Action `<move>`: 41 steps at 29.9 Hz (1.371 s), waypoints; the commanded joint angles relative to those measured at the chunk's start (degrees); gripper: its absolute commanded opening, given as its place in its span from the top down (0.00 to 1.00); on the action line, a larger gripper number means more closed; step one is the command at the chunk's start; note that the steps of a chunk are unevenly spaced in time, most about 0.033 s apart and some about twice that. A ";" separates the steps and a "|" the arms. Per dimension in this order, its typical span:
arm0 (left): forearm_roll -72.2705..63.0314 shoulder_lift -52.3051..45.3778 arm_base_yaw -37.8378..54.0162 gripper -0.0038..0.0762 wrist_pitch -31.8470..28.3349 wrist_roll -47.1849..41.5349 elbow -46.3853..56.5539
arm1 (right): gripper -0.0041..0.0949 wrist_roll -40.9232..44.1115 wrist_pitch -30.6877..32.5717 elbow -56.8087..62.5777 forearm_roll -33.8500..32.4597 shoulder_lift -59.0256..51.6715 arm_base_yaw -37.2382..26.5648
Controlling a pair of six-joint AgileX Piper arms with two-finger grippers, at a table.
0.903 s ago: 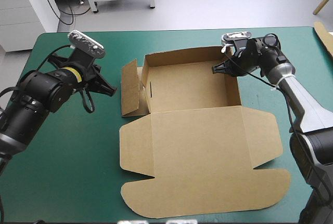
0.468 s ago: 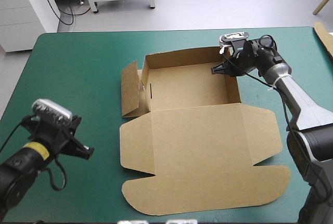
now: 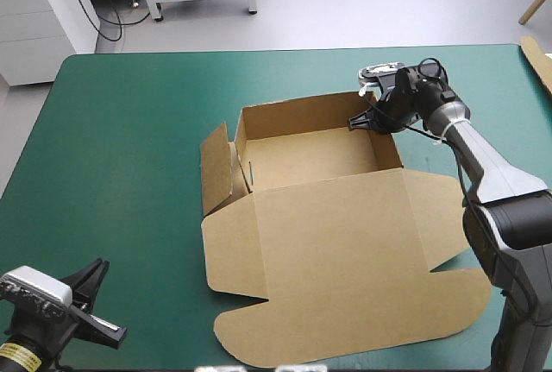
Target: Fold the box
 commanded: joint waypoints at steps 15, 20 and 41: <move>-0.53 0.55 0.07 0.94 0.28 -0.61 -1.30 | 0.46 -1.79 10.64 -14.18 -1.72 -9.43 0.38; -0.53 0.55 0.07 0.94 0.59 -0.84 -1.30 | 0.46 -1.90 10.64 -14.08 -1.11 -14.46 0.38; -0.53 0.55 0.07 0.94 2.35 -0.84 -1.30 | 0.46 -1.79 10.57 -0.12 -0.77 -11.20 0.38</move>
